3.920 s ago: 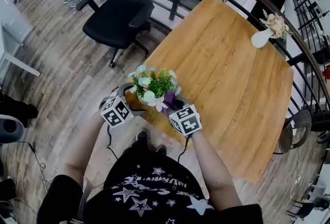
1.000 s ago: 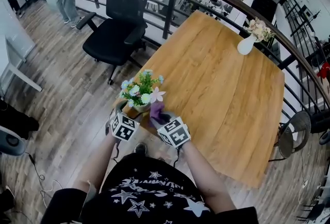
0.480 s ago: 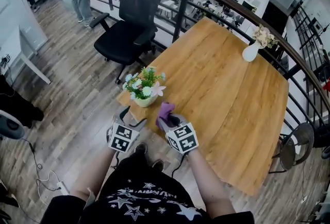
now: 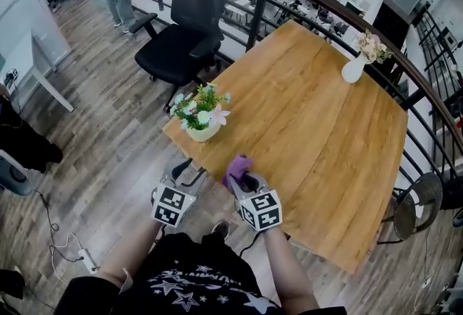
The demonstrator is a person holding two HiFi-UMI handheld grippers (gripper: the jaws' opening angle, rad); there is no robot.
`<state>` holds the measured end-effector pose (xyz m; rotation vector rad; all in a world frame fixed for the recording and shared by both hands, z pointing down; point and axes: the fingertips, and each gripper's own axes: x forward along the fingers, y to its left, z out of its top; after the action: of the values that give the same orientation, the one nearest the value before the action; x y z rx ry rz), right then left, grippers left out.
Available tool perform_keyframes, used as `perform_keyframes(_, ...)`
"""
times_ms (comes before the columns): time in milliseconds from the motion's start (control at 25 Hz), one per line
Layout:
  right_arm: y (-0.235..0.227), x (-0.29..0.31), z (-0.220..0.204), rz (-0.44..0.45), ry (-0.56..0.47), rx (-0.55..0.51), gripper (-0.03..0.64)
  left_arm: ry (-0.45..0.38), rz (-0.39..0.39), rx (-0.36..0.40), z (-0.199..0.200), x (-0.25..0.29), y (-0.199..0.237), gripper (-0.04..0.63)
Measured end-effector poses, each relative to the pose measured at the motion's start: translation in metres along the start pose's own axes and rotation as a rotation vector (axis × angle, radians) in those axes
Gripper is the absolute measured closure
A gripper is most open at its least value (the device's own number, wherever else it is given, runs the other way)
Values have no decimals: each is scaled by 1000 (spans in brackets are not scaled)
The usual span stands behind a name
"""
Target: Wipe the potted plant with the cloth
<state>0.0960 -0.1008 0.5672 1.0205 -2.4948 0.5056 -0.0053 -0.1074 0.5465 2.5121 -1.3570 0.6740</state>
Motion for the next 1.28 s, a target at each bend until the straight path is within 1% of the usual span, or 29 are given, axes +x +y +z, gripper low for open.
perform_keyframes(160,7,-15,-5,-37,-40,60,535,-22,-31,22,2,-5,-12,410)
perform_keyframes(320,25,-33,-11,-96,-73,92,536,-39,-69,23,-4,-30,-21,436)
perform_keyframes(480,54,-54,-21,-152,-98,115,537,-62,-116,35,-14,-69,-28,436)
perform_keyframes(600,78,-69,-30,-197,-114,127,537,-82,-139,59,-26,-101,-32,436)
perform_keyframes(680,97,-82,-35,-223,-129,139,537,-80,-149,64,-37,-122,-36,436)
perform_keyframes(800,124,-98,-44,-246,-141,141,537,-75,-162,61,-54,-151,-43,436)
perform_keyframes(920,149,-113,-52,-265,-148,141,537,-89,-180,59,-63,-175,-54,436)
perform_keyframes(1280,201,-147,-54,-342,-207,156,538,-166,-205,81,-68,-233,-65,507)
